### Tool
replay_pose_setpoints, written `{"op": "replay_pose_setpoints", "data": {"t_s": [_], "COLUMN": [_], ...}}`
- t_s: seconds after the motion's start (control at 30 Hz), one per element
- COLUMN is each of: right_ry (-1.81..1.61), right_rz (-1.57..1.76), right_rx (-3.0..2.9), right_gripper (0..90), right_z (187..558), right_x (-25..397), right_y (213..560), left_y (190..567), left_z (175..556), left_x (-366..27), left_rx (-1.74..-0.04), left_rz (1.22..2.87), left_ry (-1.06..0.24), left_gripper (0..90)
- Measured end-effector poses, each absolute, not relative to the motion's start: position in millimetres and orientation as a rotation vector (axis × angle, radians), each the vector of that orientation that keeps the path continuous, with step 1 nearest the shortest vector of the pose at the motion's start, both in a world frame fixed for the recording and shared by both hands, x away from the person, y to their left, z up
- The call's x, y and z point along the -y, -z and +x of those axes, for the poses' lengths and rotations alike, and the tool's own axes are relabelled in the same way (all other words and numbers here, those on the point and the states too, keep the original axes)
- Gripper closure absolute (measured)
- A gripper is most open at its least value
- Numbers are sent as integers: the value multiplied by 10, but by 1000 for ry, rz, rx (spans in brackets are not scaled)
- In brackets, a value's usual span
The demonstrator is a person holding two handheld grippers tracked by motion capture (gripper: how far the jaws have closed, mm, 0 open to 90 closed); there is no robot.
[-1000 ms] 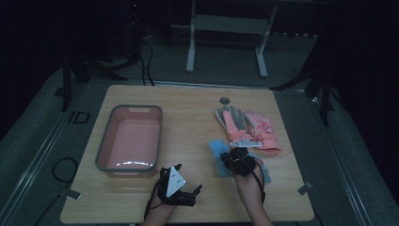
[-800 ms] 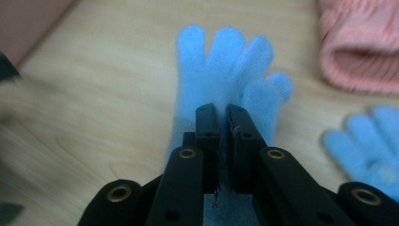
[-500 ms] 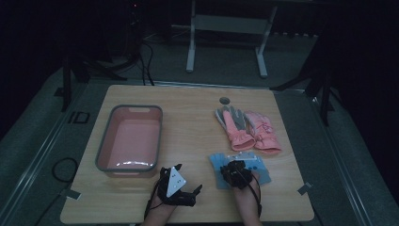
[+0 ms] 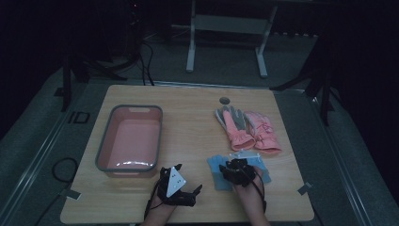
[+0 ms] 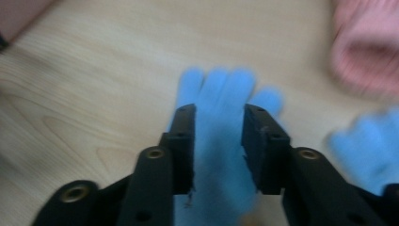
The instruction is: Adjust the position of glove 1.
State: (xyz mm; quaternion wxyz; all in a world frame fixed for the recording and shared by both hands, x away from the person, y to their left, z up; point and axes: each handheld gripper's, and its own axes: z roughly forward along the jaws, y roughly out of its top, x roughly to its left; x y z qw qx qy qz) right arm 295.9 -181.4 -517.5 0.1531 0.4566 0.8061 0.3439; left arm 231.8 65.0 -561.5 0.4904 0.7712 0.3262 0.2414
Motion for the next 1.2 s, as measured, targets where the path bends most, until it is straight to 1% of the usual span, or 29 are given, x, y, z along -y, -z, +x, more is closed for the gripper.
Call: {"op": "replay_pose_setpoints", "data": {"t_s": [0.17, 0.23, 0.27, 0.3, 0.33, 0.37, 0.47, 0.5, 0.53, 0.63, 0.77, 0.83, 0.87, 0.9, 0.93, 1.03, 1.2], "right_ry": [-999, -1004, -1004, -987, -987, -950, -932, -925, -926, -912, -961, -959, -959, -957, -950, -933, -892], "right_rz": [1146, 1076, 1076, 1018, 1018, 1003, 1001, 1012, 1057, 1090, 1151, 1149, 1143, 1142, 1152, 1220, 1333], "right_rx": [-2363, -2417, -2417, -2463, -2463, -2473, -2483, -2499, -2519, -2523, -2502, -2464, -2442, -2431, -2416, -2354, -2272], "right_gripper": [632, 635, 635, 642, 642, 639, 633, 630, 630, 630, 607, 632, 667, 713, 791, 828, 854], "right_z": [3143, 3209, 3209, 3270, 3270, 3300, 3315, 3328, 3329, 3310, 3309, 3265, 3241, 3222, 3208, 3166, 3111], "right_x": [2130, 2286, 2286, 2474, 2474, 2598, 2669, 2738, 2879, 2985, 3060, 3050, 3034, 3020, 3008, 2971, 2884], "right_y": [4968, 4941, 4941, 4945, 4945, 4969, 4989, 5018, 5118, 5256, 5416, 5438, 5452, 5458, 5460, 5468, 5428], "left_y": [5615, 5615, 5615, 5616, 5616, 5615, 5615, 5615, 5615, 5615, 5616, 5616, 5616, 5616, 5616, 5616, 5616], "left_z": [2320, 2326, 2326, 2329, 2329, 2327, 2325, 2323, 2322, 2323, 2327, 2326, 2325, 2323, 2323, 2318, 2319], "left_x": [-652, -658, -658, -659, -659, -658, -656, -652, -651, -652, -645, -646, -647, -648, -647, -638, -642], "left_rx": [-796, -798, -798, -802, -802, -798, -796, -796, -796, -797, -801, -801, -801, -800, -800, -802, -803], "left_rz": [1870, 1867, 1867, 1865, 1865, 1865, 1866, 1869, 1869, 1869, 1874, 1873, 1871, 1870, 1871, 1874, 1870], "left_ry": [-582, -577, -577, -573, -573, -574, -577, -580, -581, -580, -580, -581, -581, -582, -584, -594, -594], "left_gripper": [11, 11, 12, 12, 12, 11, 11, 11, 11, 11, 11, 11, 12, 11, 11, 11, 12]}}
